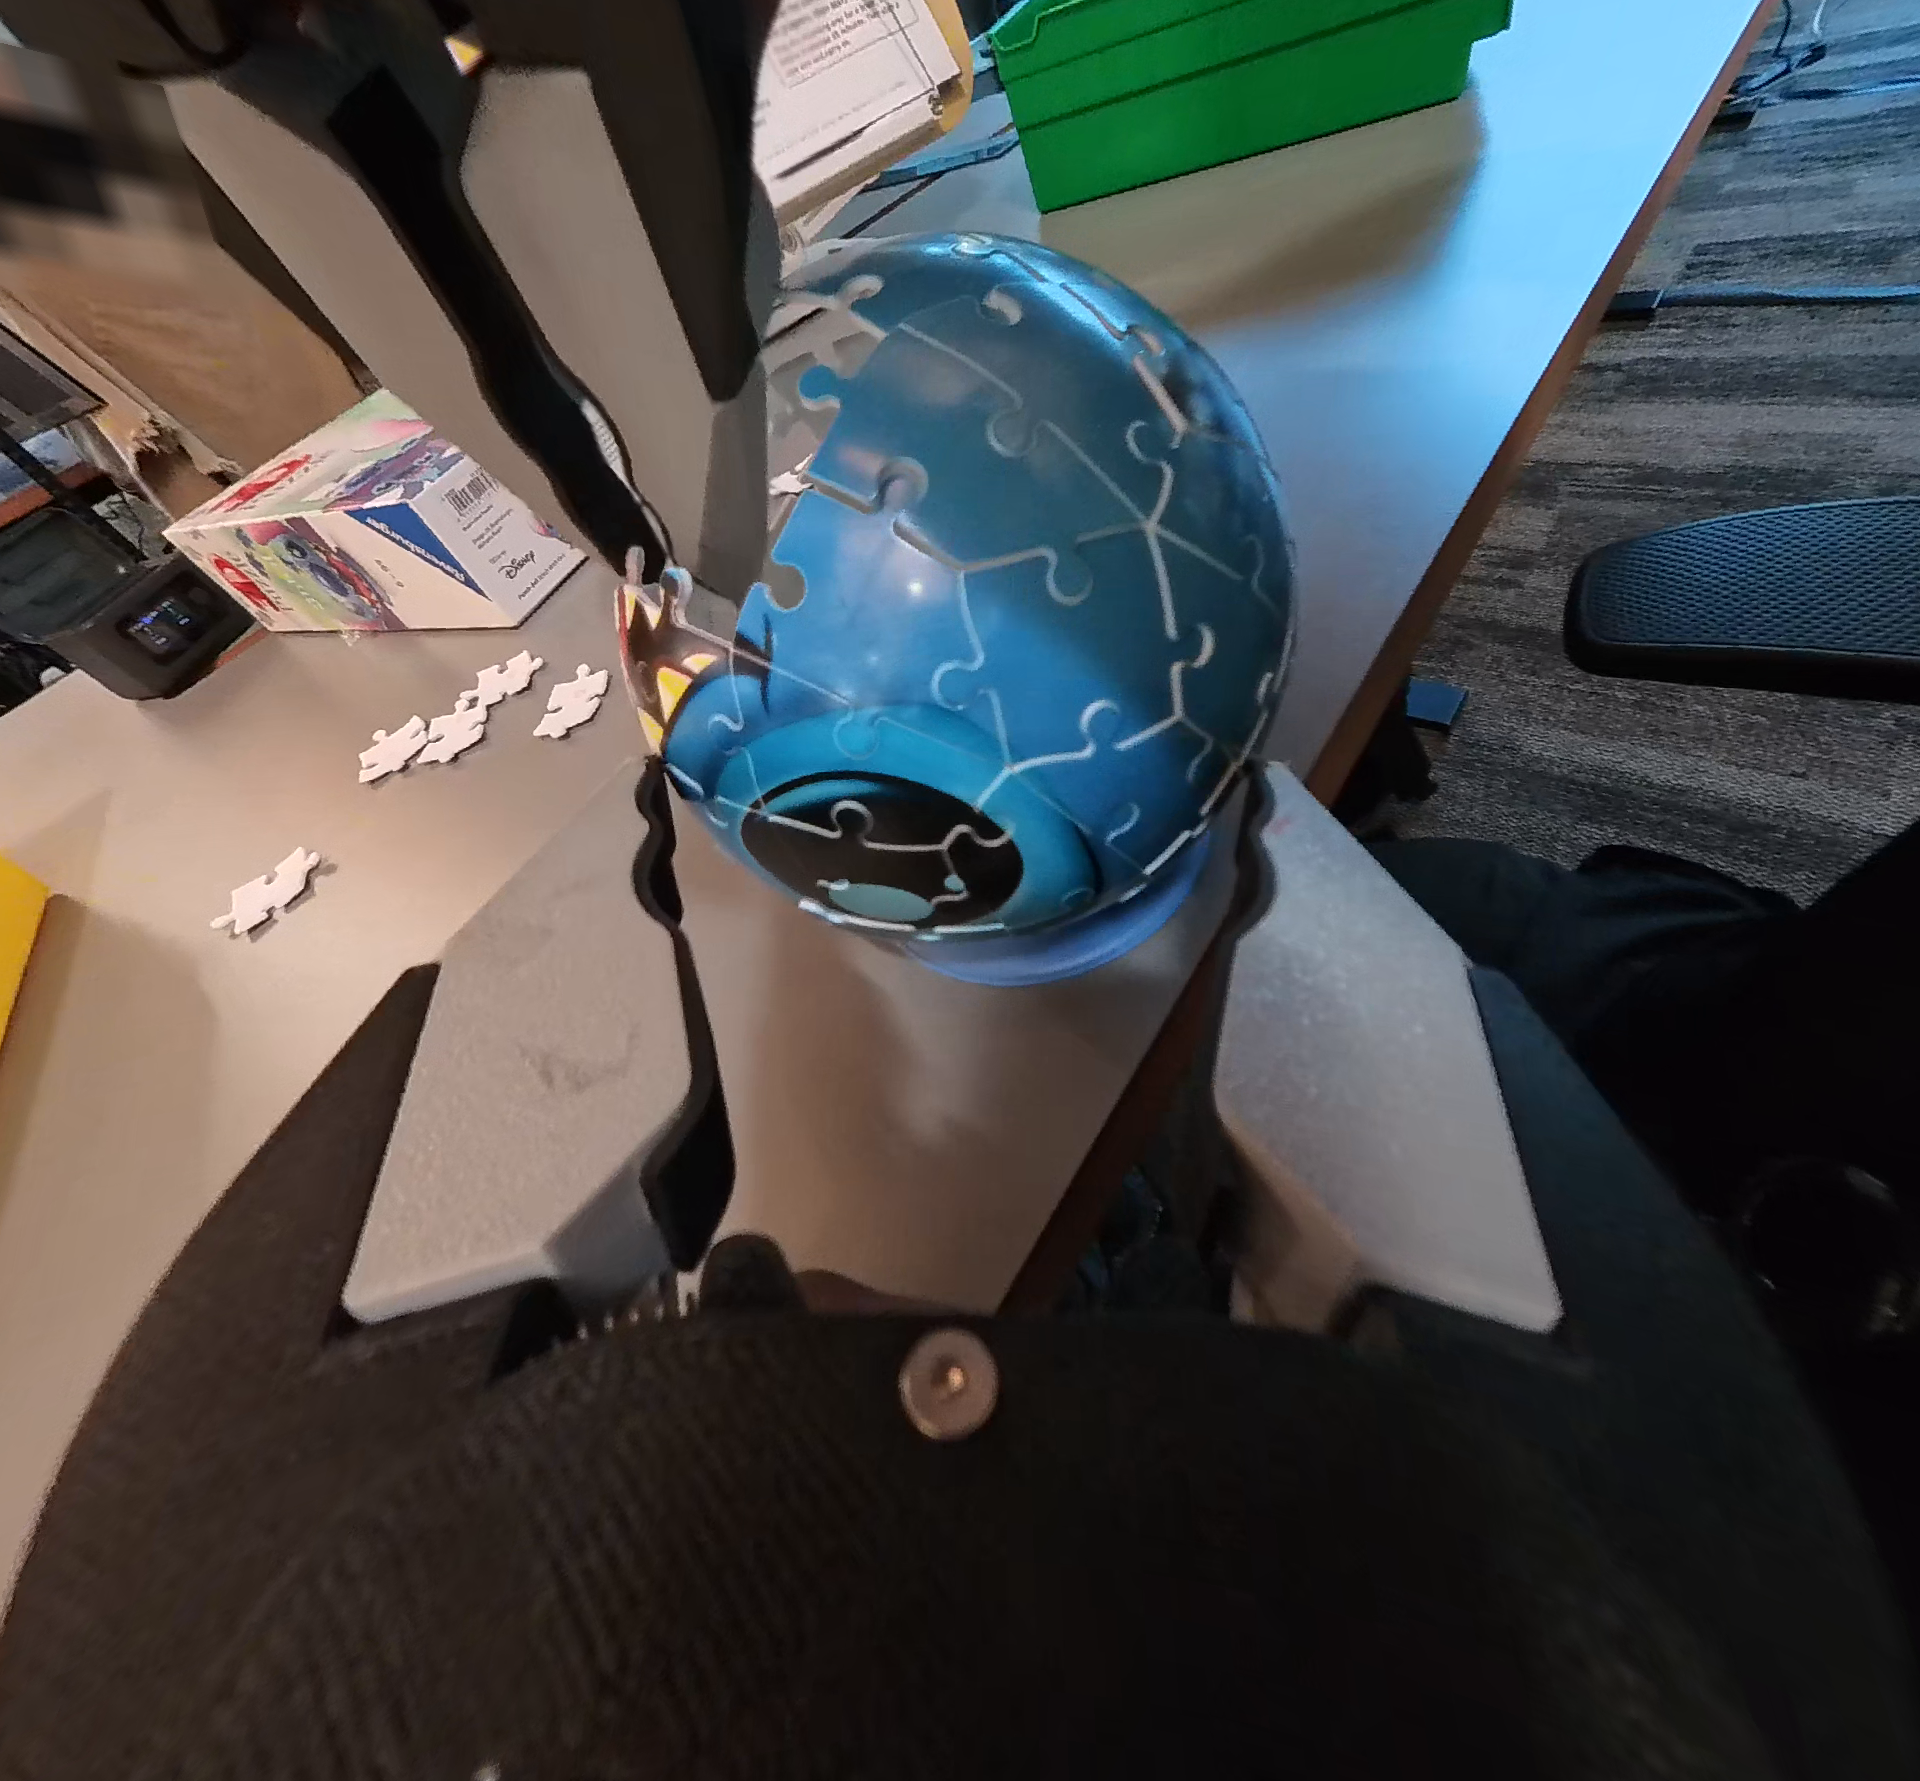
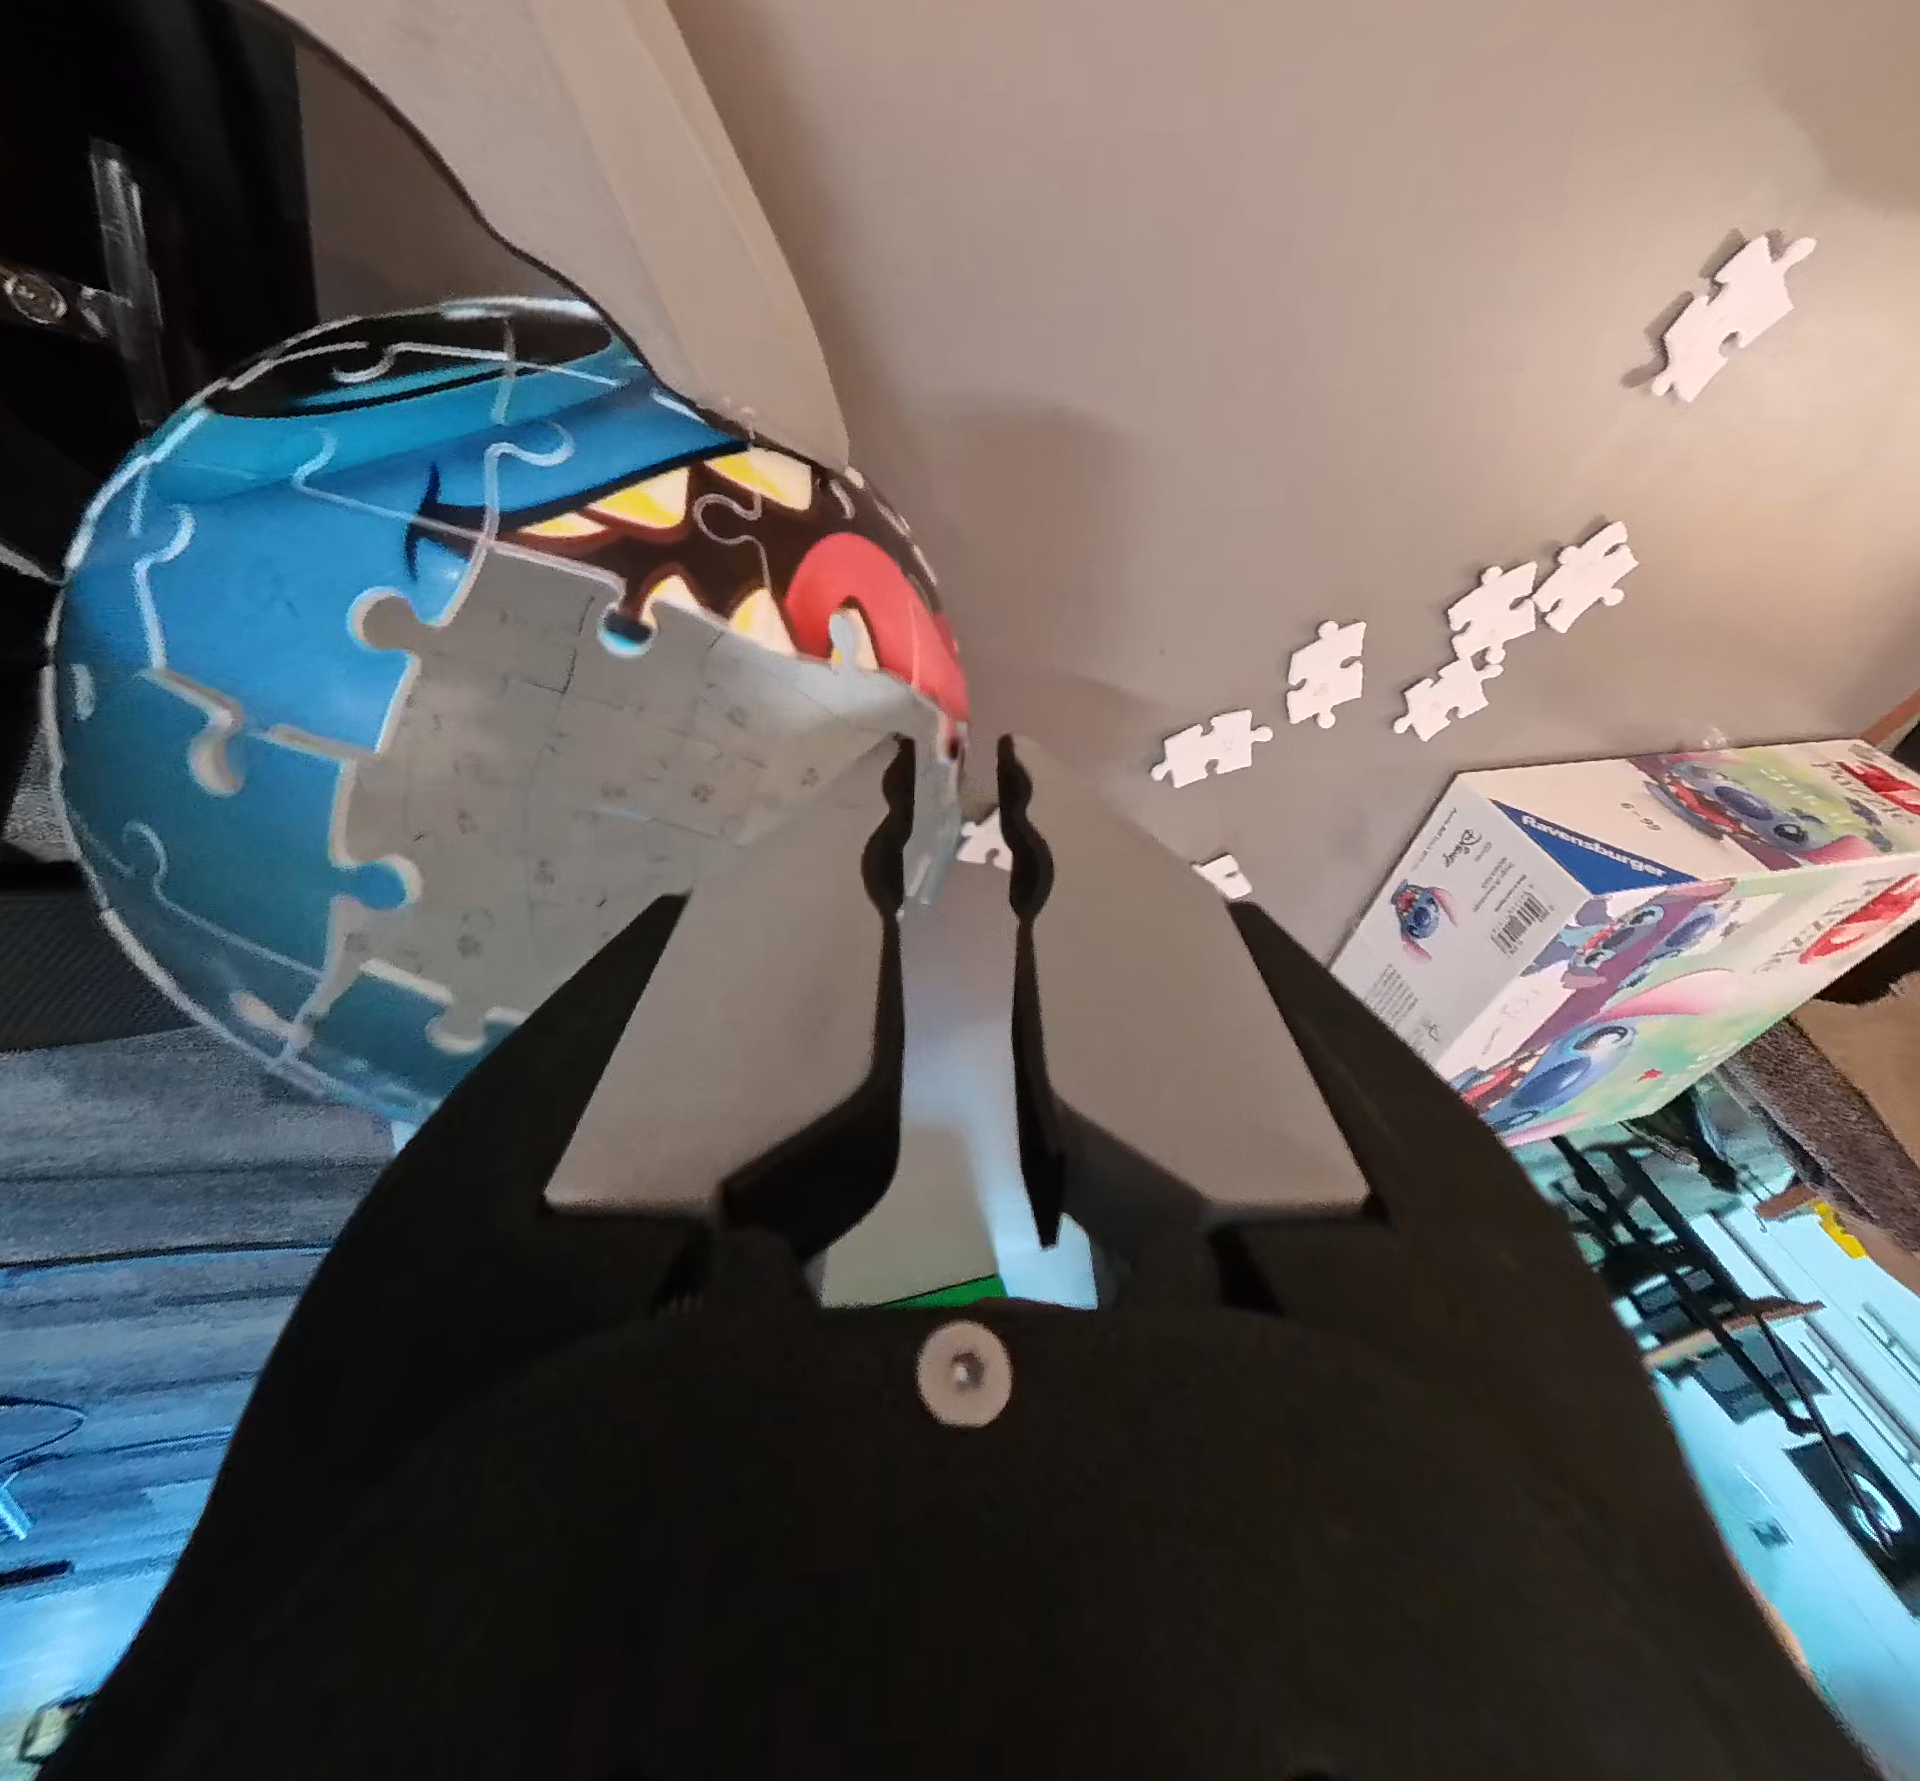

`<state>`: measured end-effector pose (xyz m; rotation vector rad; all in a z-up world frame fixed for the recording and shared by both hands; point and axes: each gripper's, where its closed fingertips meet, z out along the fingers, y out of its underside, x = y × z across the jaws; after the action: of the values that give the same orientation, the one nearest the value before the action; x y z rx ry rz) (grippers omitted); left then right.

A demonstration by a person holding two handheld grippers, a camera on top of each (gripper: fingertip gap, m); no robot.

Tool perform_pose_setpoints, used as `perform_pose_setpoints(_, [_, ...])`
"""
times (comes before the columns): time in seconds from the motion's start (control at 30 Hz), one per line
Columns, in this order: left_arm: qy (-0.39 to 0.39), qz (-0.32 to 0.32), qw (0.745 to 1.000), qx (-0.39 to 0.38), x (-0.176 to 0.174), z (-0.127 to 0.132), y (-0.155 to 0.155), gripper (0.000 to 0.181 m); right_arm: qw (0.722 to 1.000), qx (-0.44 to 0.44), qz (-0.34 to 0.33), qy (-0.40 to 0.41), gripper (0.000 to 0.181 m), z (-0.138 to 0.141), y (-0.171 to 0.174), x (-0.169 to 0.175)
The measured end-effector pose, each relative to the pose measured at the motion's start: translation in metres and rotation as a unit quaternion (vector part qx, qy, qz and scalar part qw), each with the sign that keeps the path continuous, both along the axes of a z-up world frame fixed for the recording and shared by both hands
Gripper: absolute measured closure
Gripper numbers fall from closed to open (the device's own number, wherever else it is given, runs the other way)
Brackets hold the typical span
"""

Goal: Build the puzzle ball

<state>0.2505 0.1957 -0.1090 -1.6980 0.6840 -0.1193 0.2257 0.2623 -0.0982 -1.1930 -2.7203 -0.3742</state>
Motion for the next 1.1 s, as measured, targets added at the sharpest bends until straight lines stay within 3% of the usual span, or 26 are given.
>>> perform_pose_setpoints(0.37, [-0.002,0.0,1.0,0.001,0.0,0.0,0.0,0.075,0.997,-0.05,-0.019,0.051,0.166,0.053,-0.003,0.002])
perform_pose_setpoints(0.5, [-0.004,-0.002,1.0,0.001,0.001,0.001,-0.001,0.075,0.987,-0.082,-0.071,0.12,0.166,0.082,0.016,0.007])
perform_pose_setpoints(0.63, [-0.036,-0.018,0.999,-0.012,0.001,0.005,-0.005,0.074,0.956,-0.146,-0.15,0.206,0.167,0.098,0.042,0.028])
perform_pose_setpoints(0.73, [-0.057,-0.029,0.998,-0.016,0.0,0.01,-0.009,0.071,0.92,-0.188,-0.229,0.258,0.164,0.091,0.072,0.051])
perform_pose_setpoints(0.87, [-0.063,-0.039,0.997,-0.027,-0.007,0.01,-0.015,0.067,0.868,-0.231,-0.306,0.314,0.156,0.06,0.109,0.081])
perform_pose_setpoints(1.0, [-0.082,-0.053,0.993,-0.061,-0.029,0.001,-0.023,0.065,0.826,-0.287,-0.338,0.348,0.153,0.019,0.12,0.097])
perform_pose_setpoints(1.1, [-0.104,-0.03,0.99,-0.087,-0.056,-0.008,-0.022,0.066,0.812,-0.328,-0.322,0.36,0.151,-0.004,0.114,0.091])
